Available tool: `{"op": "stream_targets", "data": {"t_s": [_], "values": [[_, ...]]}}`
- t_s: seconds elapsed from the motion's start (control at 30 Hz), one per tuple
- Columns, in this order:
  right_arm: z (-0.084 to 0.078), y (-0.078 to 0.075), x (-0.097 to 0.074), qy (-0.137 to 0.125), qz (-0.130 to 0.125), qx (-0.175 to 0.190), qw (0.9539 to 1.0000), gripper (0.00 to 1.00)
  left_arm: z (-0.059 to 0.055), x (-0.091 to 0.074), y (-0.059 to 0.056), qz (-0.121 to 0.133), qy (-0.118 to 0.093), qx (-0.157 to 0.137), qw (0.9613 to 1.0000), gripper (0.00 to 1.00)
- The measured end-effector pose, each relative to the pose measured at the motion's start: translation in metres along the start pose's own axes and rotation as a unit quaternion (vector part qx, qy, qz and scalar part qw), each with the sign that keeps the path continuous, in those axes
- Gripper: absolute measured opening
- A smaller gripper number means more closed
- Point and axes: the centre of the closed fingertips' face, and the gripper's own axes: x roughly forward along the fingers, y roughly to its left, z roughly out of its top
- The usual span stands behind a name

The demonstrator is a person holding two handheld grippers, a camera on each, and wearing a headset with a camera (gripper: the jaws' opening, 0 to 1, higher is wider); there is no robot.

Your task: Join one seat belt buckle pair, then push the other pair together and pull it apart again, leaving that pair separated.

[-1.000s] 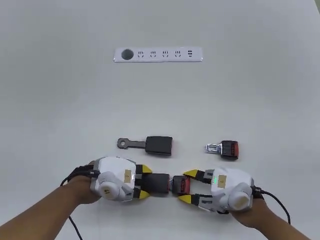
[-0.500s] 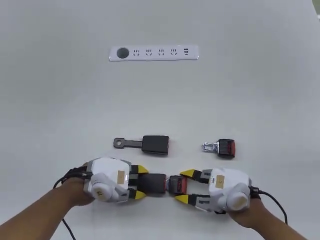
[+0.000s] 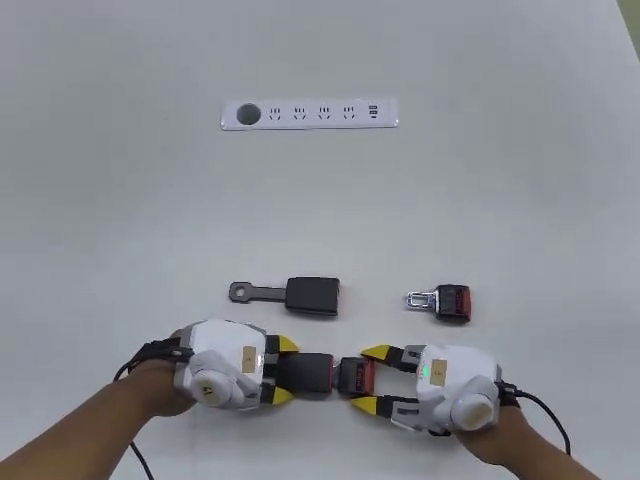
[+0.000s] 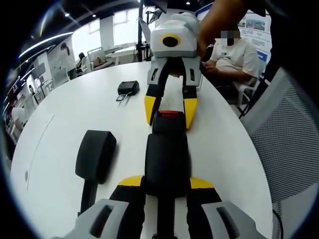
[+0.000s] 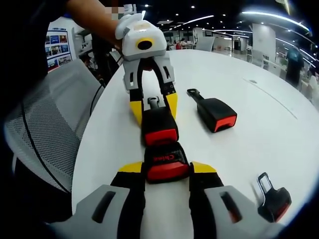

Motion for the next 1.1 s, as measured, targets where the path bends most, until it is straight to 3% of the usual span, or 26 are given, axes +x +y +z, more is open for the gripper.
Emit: {"op": "stream_targets", "data": {"t_s": [0.47,0.53,0.73,0.83,1.1], "values": [[-0.001,0.000,0.003,0.034,-0.009,-0.022,0.9991,0.34,0.004,-0.001,-0.002,0.010,0.027,-0.002,0.9996,0.34],[-0.003,0.000,0.002,0.044,-0.014,-0.027,0.9986,0.34,0.006,-0.002,-0.002,0.019,0.039,0.016,0.9990,0.37],[0.001,0.001,-0.002,0.043,-0.021,-0.018,0.9987,0.54,0.013,-0.008,-0.009,0.020,0.027,-0.002,0.9994,0.48],[0.000,-0.008,-0.009,0.047,-0.040,0.008,0.9981,0.64,0.019,-0.017,-0.002,0.042,0.015,-0.012,0.9989,0.54],[0.013,-0.016,-0.032,0.030,-0.050,-0.005,0.9983,0.62,0.031,-0.034,0.009,0.071,0.001,-0.027,0.9971,0.63]]}}
